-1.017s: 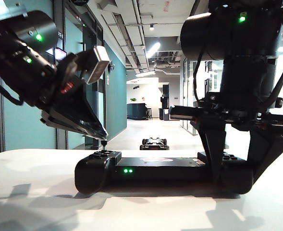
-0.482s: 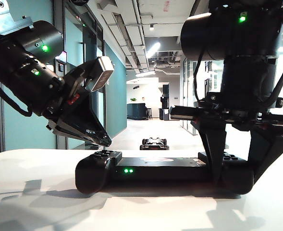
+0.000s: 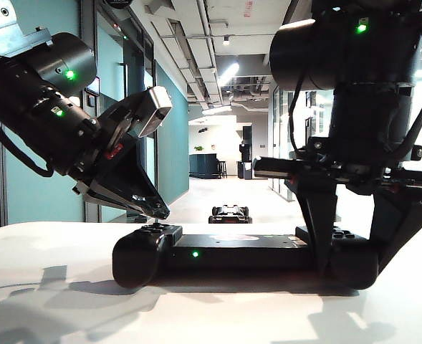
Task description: Push the left joystick on the remote control sitting on the white table forward to make the robot dog walk in a straight line until it approaches the door.
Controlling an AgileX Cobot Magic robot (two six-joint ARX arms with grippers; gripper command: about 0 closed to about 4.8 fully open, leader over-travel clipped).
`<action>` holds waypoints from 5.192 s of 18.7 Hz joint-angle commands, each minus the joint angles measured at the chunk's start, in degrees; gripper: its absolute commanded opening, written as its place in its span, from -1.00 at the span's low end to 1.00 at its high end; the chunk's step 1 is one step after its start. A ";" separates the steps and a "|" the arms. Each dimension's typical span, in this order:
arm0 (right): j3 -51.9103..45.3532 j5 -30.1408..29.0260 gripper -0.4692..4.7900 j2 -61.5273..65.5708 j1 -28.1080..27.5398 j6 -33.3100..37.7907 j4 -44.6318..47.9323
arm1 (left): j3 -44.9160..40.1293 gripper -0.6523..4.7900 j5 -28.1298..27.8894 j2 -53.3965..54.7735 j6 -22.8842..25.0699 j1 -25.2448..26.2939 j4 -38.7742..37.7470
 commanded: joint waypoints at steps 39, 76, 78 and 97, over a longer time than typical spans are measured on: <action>-0.17 -1.27 -0.07 0.04 0.00 -0.20 -1.36 | 0.13 -0.78 -1.60 -0.04 0.00 0.02 0.83; -0.11 3.93 -0.82 -19.23 -0.04 -8.26 -9.07 | 4.24 -0.78 -20.33 -43.08 -18.25 -0.13 -17.62; -0.13 8.04 -0.83 -23.32 0.11 -12.76 -9.03 | 1.97 -0.78 -22.91 -44.09 -17.92 -1.36 -16.98; -5.86 15.39 -0.82 -38.69 0.04 -22.84 8.81 | -27.63 -0.78 -34.62 -65.11 -17.62 -5.77 9.35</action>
